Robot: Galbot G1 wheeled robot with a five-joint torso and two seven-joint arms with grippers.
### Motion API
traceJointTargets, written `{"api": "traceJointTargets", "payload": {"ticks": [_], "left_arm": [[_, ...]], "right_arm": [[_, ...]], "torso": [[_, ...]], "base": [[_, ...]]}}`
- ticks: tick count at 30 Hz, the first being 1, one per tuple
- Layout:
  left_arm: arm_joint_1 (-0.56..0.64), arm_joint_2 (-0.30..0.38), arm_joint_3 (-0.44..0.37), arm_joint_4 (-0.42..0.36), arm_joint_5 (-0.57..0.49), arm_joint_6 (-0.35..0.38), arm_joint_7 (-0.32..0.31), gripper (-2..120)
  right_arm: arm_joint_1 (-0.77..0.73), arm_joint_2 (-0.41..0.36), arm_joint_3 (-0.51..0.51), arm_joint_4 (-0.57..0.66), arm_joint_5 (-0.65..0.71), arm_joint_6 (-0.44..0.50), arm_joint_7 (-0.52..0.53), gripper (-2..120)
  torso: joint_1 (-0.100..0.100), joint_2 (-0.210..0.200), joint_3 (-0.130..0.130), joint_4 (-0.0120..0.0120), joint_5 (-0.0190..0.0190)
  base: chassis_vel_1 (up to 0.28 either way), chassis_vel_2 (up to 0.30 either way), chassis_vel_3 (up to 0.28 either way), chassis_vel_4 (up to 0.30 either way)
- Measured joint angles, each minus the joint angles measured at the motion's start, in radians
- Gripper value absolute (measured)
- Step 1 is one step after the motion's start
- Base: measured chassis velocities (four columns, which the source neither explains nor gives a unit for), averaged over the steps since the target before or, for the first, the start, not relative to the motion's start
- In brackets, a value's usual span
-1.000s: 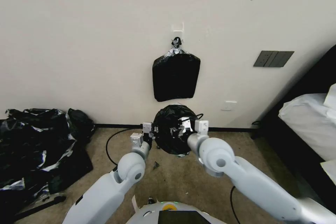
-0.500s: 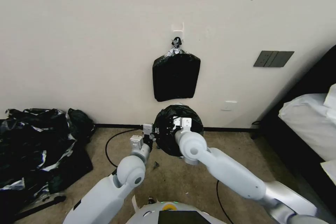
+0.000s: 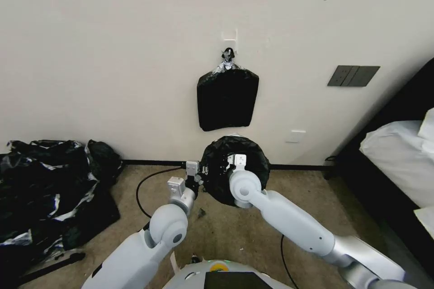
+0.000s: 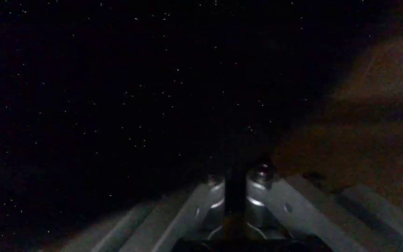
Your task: Place a trash bag onto the trash bin.
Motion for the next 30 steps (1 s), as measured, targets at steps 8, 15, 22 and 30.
{"api": "traceJointTargets", "payload": {"ticks": [8,15,22,30], "left_arm": [[0.017,0.006,-0.005,-0.022,0.000,0.000,0.000,1],[0.033,0.010,-0.015,-0.038,-0.003,0.001,0.001,1],[0.032,0.009,-0.017,-0.040,-0.015,0.001,0.001,1],[0.024,0.006,-0.033,-0.025,-0.042,0.003,0.001,1]], "right_arm": [[-0.016,-0.001,0.013,-0.020,-0.006,0.004,-0.003,0],[-0.027,-0.002,0.022,-0.031,-0.006,0.006,-0.013,0],[-0.033,0.001,0.027,-0.033,-0.005,0.008,-0.024,0],[-0.038,-0.016,0.032,0.007,-0.002,0.008,-0.030,0]], "torso": [[0.000,0.000,0.000,0.0001,0.0000],[0.000,0.000,0.000,0.0001,0.0000],[0.000,0.000,0.000,0.0001,0.0000],[0.000,0.000,0.000,0.0001,-0.0001]], "base": [[0.000,0.000,0.000,0.000],[0.000,0.000,0.000,0.000],[0.000,0.000,0.000,0.000],[0.000,0.000,0.000,0.000]]}}
